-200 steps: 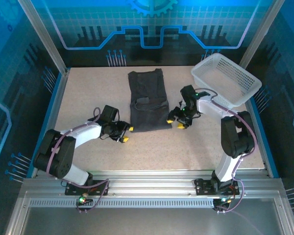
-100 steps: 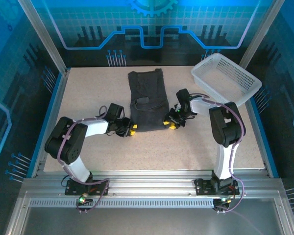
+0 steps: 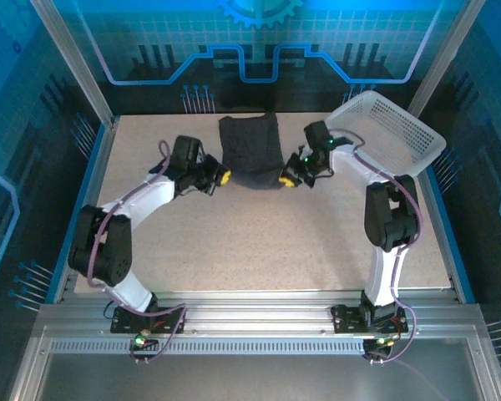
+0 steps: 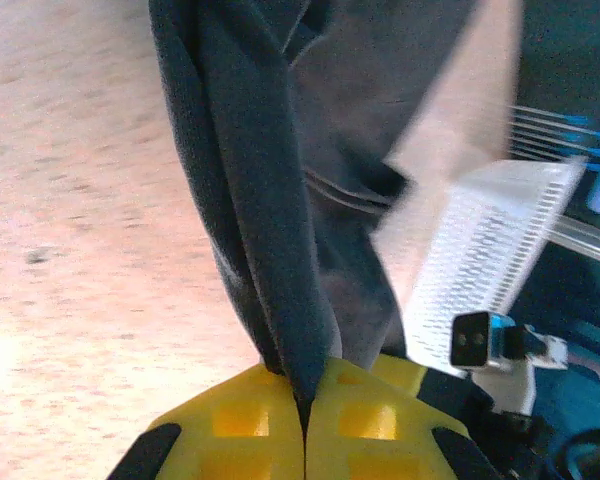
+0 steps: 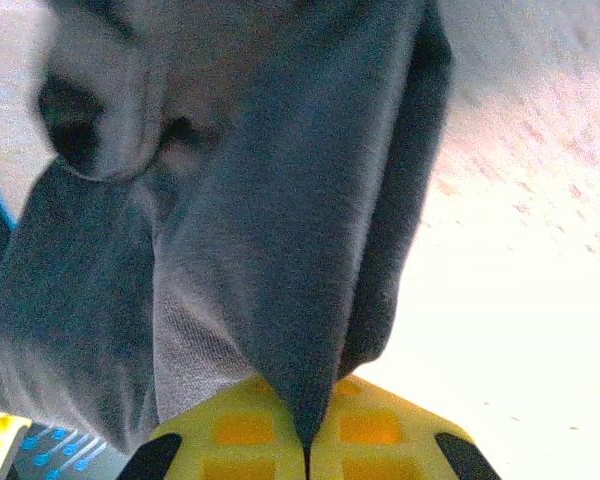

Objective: Fold and stack the t-shirts

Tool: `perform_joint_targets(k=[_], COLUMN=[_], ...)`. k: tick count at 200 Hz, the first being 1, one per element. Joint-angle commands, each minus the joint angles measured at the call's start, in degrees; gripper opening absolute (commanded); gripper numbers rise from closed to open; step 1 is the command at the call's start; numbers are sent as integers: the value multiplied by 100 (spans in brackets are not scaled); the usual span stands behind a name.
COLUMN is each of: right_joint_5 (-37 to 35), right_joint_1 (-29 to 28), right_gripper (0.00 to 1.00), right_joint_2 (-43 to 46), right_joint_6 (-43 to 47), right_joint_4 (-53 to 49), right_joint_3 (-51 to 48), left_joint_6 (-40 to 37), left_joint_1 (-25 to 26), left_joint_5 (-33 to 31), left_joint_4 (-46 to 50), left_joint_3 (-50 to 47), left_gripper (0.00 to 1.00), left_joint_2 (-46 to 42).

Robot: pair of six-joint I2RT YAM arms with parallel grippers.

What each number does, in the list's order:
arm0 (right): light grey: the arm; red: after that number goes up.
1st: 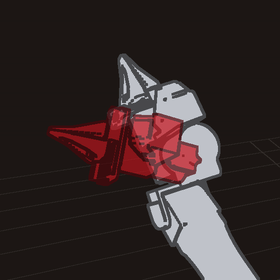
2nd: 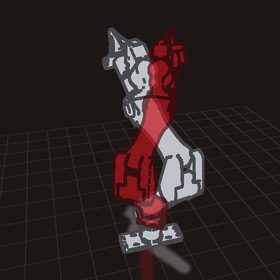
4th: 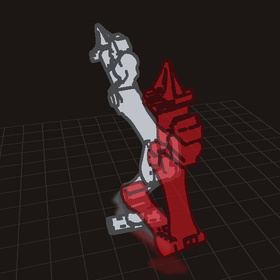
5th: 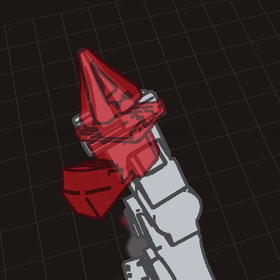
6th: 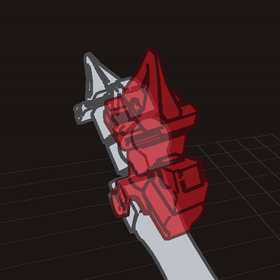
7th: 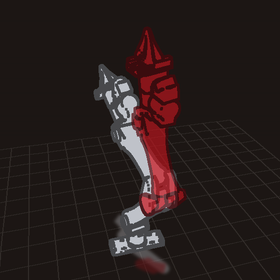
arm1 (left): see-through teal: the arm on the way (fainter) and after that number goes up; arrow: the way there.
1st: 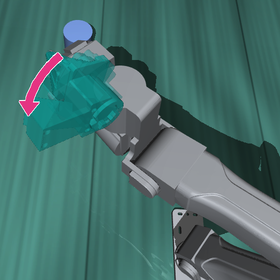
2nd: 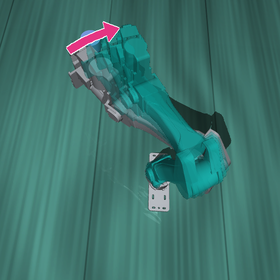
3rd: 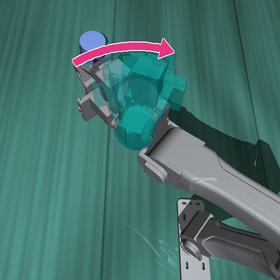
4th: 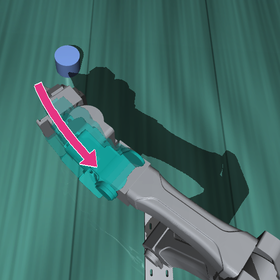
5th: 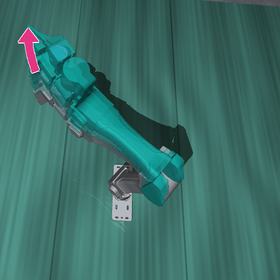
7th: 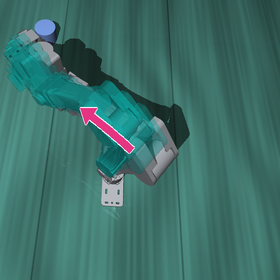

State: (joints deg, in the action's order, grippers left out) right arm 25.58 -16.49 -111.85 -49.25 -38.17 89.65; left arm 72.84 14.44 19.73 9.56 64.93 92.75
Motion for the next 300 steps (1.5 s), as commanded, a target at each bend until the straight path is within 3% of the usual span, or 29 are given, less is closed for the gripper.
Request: perform_joint_targets(k=[1, 32, 57, 98, 139, 178, 214, 250, 300], right_joint_5=[159, 419, 510, 441, 439, 83, 130, 65, -82], right_joint_1=[67, -119, -381, -976, -1519, -1427, -937, -412, 68], right_gripper=[0, 0, 0, 0, 0, 0, 0, 0, 2], right_joint_2=[293, 500, 849, 1926, 2776, 3286, 2752, 1374, -1527], right_joint_6=[59, 6, -101, -235, -551, -858, -1038, -839, -972], right_joint_4=[-596, -225, 317, 550, -33, -829, -1278, -1619, -1946], right_joint_3=[373, -679, -2150, -4071, -4487, -3644, -2365, -381, 2671], left_joint_6=[-343, -332, -429, -146, 387, 426, 162, -220, -908], left_joint_1=[-46, 77, 387, 952, 1461, 1427, 1230, 351, -401], left_joint_5=[147, 479, 488, 449, 320, -102, -883, -695, -388], left_joint_4=[609, 576, 713, 1028, 1927, 2242, 2515, 1920, 1675], left_joint_3=[169, -789, -1840, -3563, -4046, -3093, -1848, -731, 1709], left_gripper=[0, 0, 0, 0, 0, 0, 0, 0, 3], left_joint_2=[-320, -618, -1048, -2360, -3925, -4173, -3537, -2276, 809])
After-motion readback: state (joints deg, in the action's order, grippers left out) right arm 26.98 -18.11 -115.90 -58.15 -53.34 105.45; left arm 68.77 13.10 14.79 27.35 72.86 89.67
